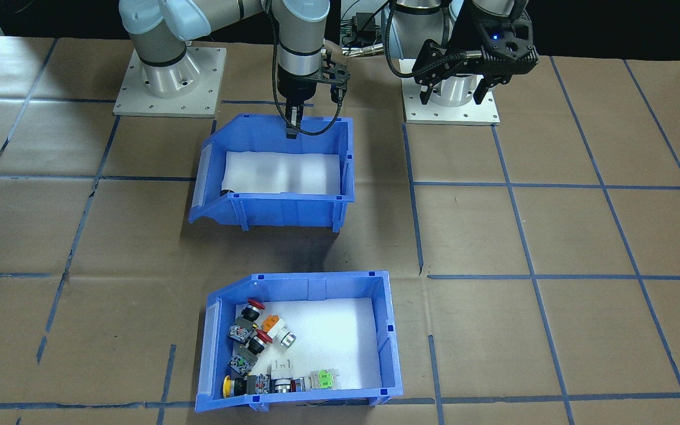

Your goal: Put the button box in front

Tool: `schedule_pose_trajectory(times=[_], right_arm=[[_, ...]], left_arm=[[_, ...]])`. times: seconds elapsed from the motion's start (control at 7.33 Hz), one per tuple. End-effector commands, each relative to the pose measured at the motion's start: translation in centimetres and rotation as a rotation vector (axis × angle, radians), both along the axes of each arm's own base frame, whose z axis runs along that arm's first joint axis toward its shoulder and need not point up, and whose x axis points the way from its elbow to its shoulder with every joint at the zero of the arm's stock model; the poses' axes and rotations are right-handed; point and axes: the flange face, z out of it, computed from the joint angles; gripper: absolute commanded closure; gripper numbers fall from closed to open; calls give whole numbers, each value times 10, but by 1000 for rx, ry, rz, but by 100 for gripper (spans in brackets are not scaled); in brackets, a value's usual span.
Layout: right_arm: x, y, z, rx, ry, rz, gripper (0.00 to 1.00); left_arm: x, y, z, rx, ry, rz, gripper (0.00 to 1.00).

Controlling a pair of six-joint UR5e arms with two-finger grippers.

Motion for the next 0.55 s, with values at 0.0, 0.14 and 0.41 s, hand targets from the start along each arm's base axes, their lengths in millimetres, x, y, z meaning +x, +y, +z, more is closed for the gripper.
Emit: schedule_pose_trajectory(times=[0.0,0.14,0.41], right_arm=[[-1,1,5,-10,-5,-5,0],[-1,0,16,-30,-21,-6,0],[-3,-2,65,-108,-81,-11,0]], left_arm=[[0,1,0,-1,-2,0,2],[0,0,-1,2,-2,0,2],[0,1,1,-3,-4,0,2]])
